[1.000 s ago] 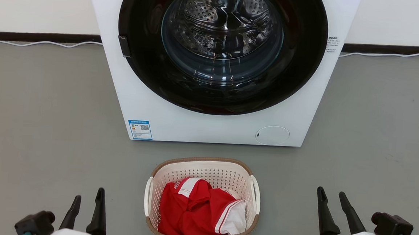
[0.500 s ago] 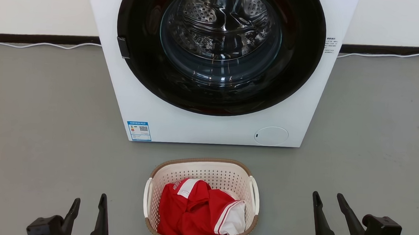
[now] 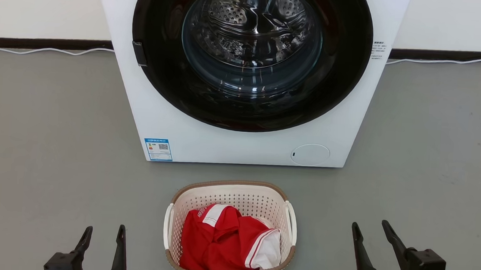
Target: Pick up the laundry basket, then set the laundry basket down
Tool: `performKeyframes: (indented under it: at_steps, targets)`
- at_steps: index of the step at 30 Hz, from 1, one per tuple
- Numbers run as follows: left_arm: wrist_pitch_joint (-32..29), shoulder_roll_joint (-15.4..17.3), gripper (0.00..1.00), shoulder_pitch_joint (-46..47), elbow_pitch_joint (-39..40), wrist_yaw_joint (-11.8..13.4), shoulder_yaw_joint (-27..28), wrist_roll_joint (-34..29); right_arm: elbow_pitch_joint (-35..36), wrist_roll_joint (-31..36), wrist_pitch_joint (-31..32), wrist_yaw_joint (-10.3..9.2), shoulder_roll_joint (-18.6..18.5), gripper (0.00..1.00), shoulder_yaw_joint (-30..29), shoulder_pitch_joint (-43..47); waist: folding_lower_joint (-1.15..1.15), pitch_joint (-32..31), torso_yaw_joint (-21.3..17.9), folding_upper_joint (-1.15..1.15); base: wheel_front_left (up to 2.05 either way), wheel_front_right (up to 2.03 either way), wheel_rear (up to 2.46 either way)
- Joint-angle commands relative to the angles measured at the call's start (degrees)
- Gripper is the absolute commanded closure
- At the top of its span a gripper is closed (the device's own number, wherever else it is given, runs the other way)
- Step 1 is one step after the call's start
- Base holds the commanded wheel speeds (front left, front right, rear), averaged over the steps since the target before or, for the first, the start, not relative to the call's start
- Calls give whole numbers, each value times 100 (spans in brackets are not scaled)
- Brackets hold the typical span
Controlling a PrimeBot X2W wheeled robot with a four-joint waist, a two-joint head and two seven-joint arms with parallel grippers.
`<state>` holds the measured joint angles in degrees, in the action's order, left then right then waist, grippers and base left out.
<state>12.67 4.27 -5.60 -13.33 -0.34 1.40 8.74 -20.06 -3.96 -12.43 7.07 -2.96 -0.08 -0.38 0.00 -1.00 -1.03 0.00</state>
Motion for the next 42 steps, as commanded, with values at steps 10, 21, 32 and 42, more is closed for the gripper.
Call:
performKeyframes:
  at_steps: [10,21,32,42]
  targets:
    - [233,97,0,48,260,137,129,-756,126,815,-257,42,-24,0,129,-289,0,11,-15,0,0,0,0]
    - [233,109,0,89,186,101,187,-722,112,776,-257,42,-5,0,122,-290,0,71,-12,0,0,0,0]
    - [233,113,0,175,150,56,251,-714,57,685,-257,42,5,0,66,-341,0,198,-20,0,0,0,0]
    - [233,43,0,801,-592,-105,351,-428,-398,459,-257,42,7,0,12,-869,0,844,-13,0,0,0,0]
